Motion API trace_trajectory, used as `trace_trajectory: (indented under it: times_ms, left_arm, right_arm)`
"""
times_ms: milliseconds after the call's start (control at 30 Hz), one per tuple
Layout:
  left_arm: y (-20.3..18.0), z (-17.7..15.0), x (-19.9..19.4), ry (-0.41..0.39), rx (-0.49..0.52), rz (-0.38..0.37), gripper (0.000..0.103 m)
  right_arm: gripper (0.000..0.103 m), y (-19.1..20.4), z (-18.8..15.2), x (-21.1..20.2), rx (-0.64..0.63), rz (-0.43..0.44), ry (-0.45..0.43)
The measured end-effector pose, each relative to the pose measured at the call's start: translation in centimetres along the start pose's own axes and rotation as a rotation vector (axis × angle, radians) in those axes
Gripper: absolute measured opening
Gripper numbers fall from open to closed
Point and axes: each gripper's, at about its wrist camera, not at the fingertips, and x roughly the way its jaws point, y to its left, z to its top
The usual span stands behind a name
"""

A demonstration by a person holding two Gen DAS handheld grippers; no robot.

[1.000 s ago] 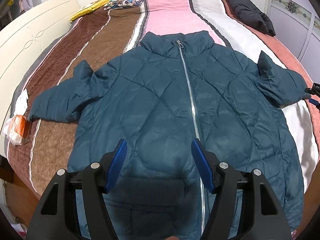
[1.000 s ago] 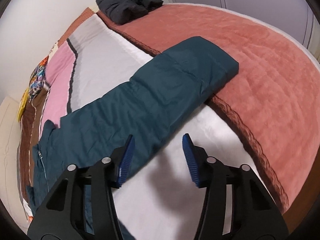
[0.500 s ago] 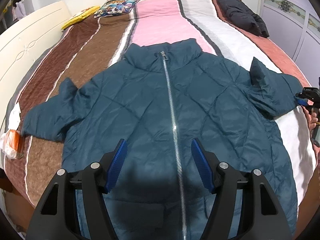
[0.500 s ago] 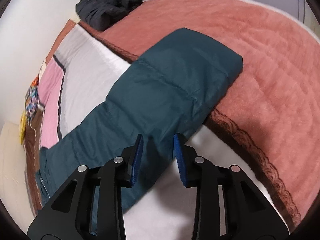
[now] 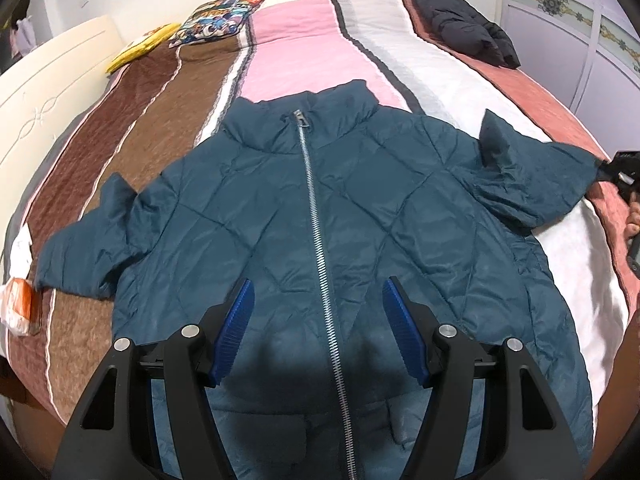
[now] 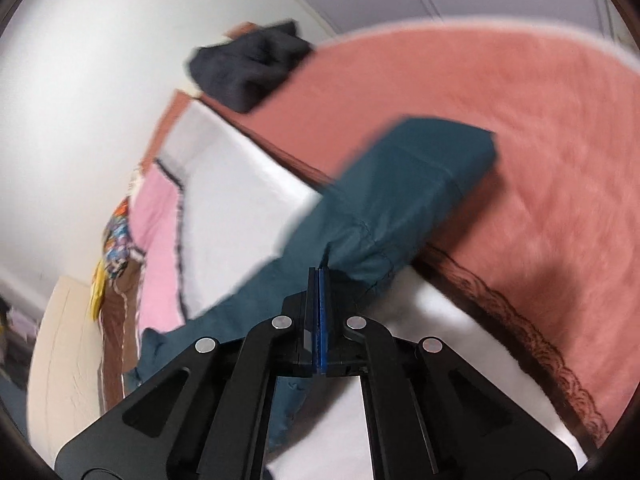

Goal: Fold large clothes
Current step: 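Lift the sleeve and fold it across the jacket body with the right gripper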

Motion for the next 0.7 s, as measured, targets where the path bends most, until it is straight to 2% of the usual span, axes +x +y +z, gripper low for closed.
trace_trajectory:
  times_ms: [200, 367, 433, 567, 700]
  left_arm:
    - [2.8, -1.0, -1.5, -0.033, -0.045, 0.004, 0.065]
    - [6.4, -1.8, -2.9, -0.064, -0.112, 0.029, 0.065]
    - [8.3, -2.2, -3.7, -0.085, -0.150, 0.038, 0.065]
    - [11.6, -3.0, -4.8, -0.109, -0.216, 0.066, 0.065]
    - [15.2, -4.5, -5.3, -0.118, -0.275, 0.103, 0.065]
  right_arm:
    - [0.001, 8.5, -0.7, -5.0, -0.180, 0.133, -0.078]
    - [0.001, 19.1, -3.7, -7.7, -0.412, 0.277, -0.077]
    - [0.001, 23.0, -6.0, -8.1, -0.499, 0.340, -0.045]
    - [0.001, 31.0, -12.9, -8.0, -0.692, 0.453, 0.061]
    - [0.001, 36.3, -21.6, -6.1, -0.863, 0.487, 0.174]
